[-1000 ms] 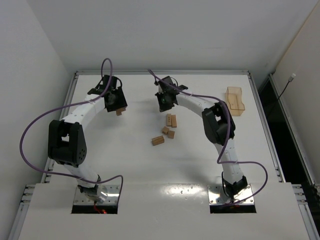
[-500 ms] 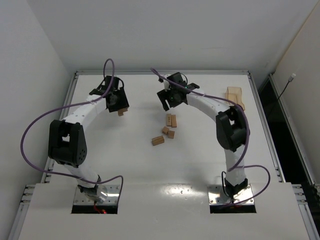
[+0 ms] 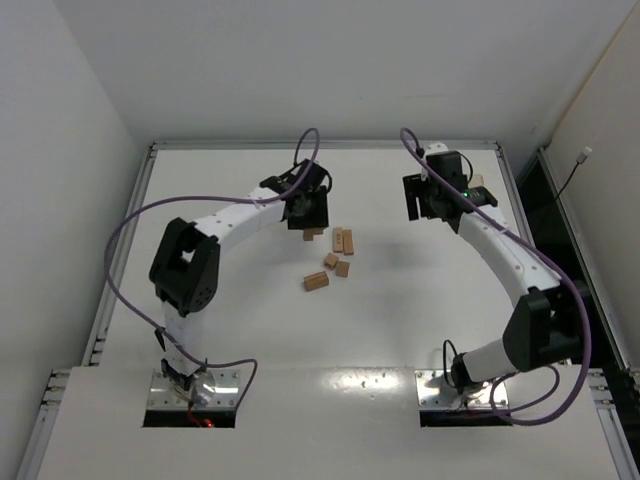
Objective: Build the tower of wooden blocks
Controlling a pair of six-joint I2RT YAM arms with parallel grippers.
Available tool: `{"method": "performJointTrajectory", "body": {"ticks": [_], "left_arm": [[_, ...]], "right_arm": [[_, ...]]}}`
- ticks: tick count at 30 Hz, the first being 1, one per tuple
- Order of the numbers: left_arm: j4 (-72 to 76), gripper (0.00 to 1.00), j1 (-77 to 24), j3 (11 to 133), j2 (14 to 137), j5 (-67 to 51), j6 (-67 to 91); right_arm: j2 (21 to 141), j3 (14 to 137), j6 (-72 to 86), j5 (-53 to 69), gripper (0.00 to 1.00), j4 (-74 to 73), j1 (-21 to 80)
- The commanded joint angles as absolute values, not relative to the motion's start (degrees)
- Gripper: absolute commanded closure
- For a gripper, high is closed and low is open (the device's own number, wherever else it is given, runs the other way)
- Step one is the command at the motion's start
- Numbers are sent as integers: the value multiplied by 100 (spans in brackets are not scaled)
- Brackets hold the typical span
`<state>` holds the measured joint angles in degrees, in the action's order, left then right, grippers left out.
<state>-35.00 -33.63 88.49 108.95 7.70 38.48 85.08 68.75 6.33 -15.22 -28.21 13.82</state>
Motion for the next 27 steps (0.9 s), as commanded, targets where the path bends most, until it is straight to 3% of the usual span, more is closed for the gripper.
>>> {"method": "performJointTrajectory", "body": {"ticks": [1,9,27], "left_arm": [[-3779,100,-3691,9447,11521,844,4157],[-3832,100,-4184,10449,12331,1116,4394],[-3885,100,-4236,10942,13016,1529,4447]], "right_arm": [[8060,6548,817,-1529,32,-2953,1292],[7673,6117,922,-1204,32,-3006,818],[7778,5959,1028,-572,32,-2953,642]]}}
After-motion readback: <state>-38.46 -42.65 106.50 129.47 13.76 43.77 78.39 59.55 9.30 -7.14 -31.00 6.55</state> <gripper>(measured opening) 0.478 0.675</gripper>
